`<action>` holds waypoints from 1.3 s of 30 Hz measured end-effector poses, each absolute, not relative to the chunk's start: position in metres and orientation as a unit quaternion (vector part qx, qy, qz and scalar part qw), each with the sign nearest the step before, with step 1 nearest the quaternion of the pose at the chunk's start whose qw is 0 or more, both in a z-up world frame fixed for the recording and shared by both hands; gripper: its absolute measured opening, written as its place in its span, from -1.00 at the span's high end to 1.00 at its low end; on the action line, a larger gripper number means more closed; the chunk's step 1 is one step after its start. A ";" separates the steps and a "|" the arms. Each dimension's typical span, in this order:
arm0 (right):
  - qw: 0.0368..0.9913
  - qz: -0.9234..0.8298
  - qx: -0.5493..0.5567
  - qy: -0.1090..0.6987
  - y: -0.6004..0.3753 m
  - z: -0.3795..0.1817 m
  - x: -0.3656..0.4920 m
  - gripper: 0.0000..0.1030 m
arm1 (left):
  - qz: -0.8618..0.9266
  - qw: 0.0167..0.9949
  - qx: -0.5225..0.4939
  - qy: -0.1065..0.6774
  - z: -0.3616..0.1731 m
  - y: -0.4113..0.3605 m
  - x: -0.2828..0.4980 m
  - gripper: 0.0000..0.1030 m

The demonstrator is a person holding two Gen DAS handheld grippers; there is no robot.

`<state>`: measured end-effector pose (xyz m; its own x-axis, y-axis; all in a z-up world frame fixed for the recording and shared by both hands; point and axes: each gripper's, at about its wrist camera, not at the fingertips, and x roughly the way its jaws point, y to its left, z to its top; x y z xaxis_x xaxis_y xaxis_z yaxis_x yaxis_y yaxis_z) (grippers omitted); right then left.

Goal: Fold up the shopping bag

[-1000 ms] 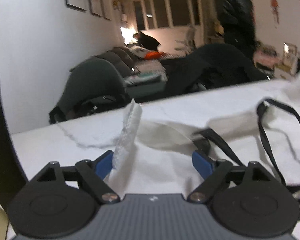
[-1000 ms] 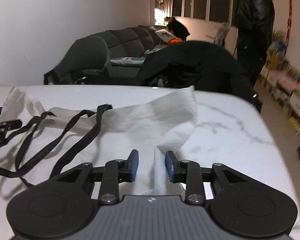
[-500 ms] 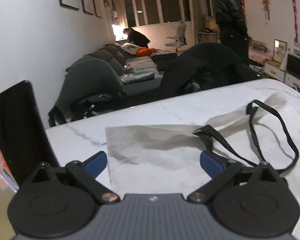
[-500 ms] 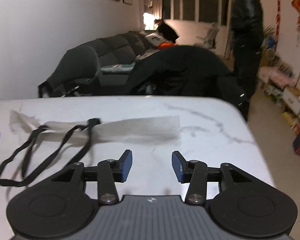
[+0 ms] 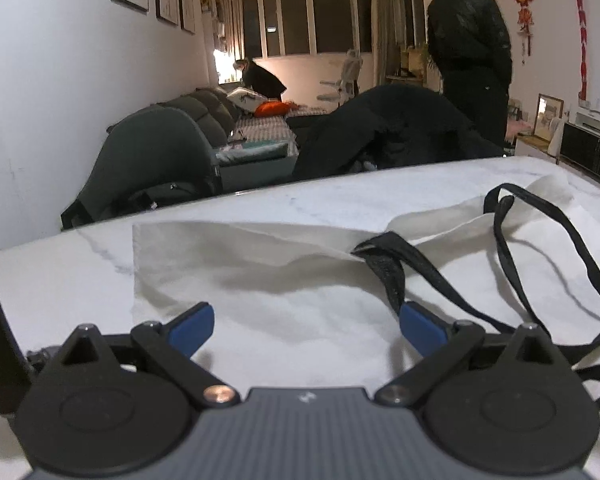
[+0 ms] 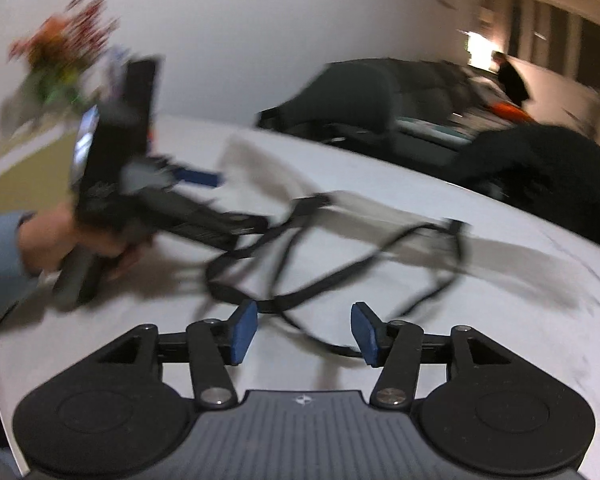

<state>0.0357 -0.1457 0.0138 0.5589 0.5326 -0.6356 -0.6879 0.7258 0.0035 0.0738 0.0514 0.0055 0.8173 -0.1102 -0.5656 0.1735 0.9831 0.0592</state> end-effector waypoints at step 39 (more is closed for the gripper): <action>0.929 0.158 -0.233 0.238 -0.075 0.088 0.227 0.52 | -0.123 0.935 -0.107 0.316 -0.009 0.102 0.084 -1.00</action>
<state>0.2267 -0.0747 0.0876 0.8364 0.1824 -0.5169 -0.4048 0.8413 -0.3582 0.0836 0.1022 -0.0085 0.7697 -0.2967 -0.5652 0.1613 0.9471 -0.2776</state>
